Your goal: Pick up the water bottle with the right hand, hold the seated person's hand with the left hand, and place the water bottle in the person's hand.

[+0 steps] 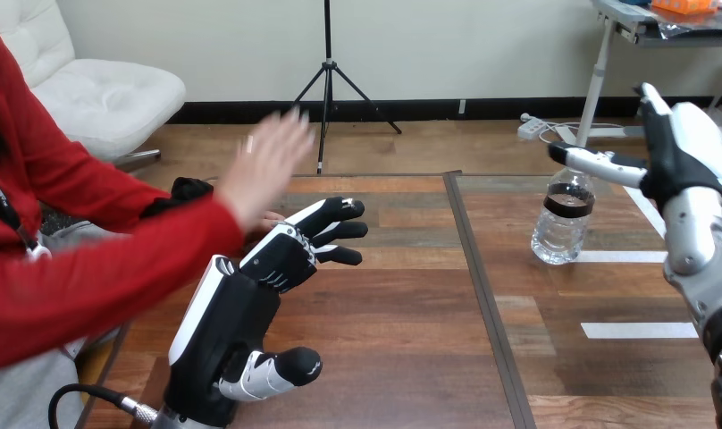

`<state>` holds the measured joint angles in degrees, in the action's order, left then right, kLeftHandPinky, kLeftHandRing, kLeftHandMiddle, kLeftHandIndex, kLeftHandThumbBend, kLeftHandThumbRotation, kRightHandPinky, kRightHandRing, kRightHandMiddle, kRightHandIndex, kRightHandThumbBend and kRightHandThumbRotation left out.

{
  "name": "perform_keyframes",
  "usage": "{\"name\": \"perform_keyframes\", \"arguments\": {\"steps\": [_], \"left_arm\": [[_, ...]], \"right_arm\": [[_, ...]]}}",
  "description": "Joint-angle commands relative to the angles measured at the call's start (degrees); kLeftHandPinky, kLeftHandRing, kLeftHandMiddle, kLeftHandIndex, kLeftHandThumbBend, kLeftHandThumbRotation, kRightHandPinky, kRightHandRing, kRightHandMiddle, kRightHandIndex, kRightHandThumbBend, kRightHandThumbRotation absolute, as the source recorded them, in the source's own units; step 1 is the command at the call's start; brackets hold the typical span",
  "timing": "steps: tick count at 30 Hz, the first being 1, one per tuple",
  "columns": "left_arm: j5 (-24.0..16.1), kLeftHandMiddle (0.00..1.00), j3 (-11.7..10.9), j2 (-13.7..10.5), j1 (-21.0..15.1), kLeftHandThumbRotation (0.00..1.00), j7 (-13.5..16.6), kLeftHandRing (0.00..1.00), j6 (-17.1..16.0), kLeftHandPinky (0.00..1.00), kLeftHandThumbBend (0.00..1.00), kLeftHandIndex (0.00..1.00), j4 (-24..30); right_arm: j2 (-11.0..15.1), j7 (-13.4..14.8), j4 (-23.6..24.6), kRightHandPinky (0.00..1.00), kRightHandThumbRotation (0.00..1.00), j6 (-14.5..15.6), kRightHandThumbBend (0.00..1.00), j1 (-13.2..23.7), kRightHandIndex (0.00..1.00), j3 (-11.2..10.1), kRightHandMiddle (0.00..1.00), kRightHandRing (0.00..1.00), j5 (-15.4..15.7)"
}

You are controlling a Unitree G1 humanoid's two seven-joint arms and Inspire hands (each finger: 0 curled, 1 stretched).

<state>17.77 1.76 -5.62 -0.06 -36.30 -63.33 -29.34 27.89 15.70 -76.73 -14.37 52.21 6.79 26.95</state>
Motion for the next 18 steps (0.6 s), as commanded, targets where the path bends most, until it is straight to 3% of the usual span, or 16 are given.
{"name": "perform_keyframes", "arguments": {"steps": [1, 7, 18], "left_arm": [[-1.2, 0.85, 0.1, 0.6, -1.4, 0.78, 1.5, 0.81, -0.5, 0.71, 1.00, 0.84, 1.8], [-1.2, 0.85, 1.0, 0.4, -0.6, 0.77, 2.0, 0.81, 0.8, 0.71, 1.00, 0.84, 3.1], [-1.0, 0.85, 1.2, 0.8, -1.1, 0.77, 2.1, 0.81, -1.1, 0.72, 1.00, 0.84, 2.0]], "right_arm": [[0.7, 1.4, 0.5, 0.88, 0.62, -0.8, 1.00, 5.9, 0.95, 1.3, 0.96, 0.96, 0.9], [0.5, 1.2, 0.5, 0.88, 0.61, -0.7, 1.00, 6.4, 0.95, 2.5, 0.95, 0.94, 1.6], [-0.5, 0.1, 0.2, 0.82, 0.59, 0.2, 1.00, 7.1, 0.95, 3.6, 0.94, 0.92, 1.7]]}}
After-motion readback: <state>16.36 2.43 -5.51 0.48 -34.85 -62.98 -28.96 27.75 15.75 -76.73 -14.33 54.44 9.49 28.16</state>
